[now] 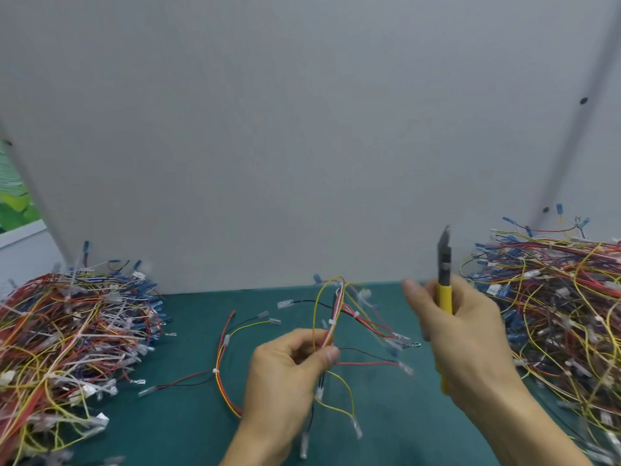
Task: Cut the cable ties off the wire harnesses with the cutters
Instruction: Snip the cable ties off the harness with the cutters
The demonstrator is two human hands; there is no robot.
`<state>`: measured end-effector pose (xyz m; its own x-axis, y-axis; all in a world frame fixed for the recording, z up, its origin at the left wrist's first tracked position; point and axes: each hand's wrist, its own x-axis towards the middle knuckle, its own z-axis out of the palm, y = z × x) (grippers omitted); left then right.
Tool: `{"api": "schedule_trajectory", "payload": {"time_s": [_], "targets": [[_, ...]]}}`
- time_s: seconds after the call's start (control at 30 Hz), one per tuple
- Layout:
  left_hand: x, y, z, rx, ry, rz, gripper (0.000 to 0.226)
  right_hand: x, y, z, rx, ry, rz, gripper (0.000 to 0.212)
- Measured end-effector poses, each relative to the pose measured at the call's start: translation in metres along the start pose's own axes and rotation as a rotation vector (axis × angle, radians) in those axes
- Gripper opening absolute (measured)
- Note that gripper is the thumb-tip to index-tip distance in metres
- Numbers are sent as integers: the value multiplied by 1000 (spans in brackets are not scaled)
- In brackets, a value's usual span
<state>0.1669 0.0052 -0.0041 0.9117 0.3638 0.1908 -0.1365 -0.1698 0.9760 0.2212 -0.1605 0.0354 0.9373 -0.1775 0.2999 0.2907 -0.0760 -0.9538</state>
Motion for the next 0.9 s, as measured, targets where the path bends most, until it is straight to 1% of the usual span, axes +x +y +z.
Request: {"api": "schedule_trajectory", "payload": {"time_s": [0.13, 0.17, 0.23, 0.33, 0.43, 0.53, 0.6, 0.67, 0.73, 0.77, 0.83, 0.9], "targets": [[-1, -2, 3, -8, 71, 0, 33, -21, -4, 14, -211, -252, -12, 32], [-1, -3, 5, -4, 84, 6, 33, -27, -2, 18, -298, -295, -24, 38], [-1, -4, 7, 19, 122, 17, 35, -37, 2, 26, -458, -329, -48, 52], [-5, -8, 13, 117, 157, 70, 41, -45, 9, 35, -579, -323, -71, 50], [-10, -9, 17, 223, 159, 182, 44, -48, 15, 38, -510, -324, -93, 44], [-8, -5, 13, 241, 119, 313, 46, -46, 19, 38, -329, -313, -143, 22], [-8, 0, 9, 214, 49, 404, 45, -45, 18, 38, -128, -318, -101, 8], [-12, 7, 9, 184, -63, 458, 49, -44, 15, 37, 34, -284, -81, 7], [-14, 9, 11, 186, -164, 454, 63, -42, 9, 35, 71, -222, -135, 5], [-15, 10, 12, 209, -184, 450, 67, -40, 4, 34, 67, -191, -148, 10], [-19, 12, 13, 237, -174, 463, 69, -31, -7, 30, 77, -153, -163, 15], [-21, 16, 11, 239, -102, 517, 63, -18, -21, 21, 52, -133, -239, 15]]}}
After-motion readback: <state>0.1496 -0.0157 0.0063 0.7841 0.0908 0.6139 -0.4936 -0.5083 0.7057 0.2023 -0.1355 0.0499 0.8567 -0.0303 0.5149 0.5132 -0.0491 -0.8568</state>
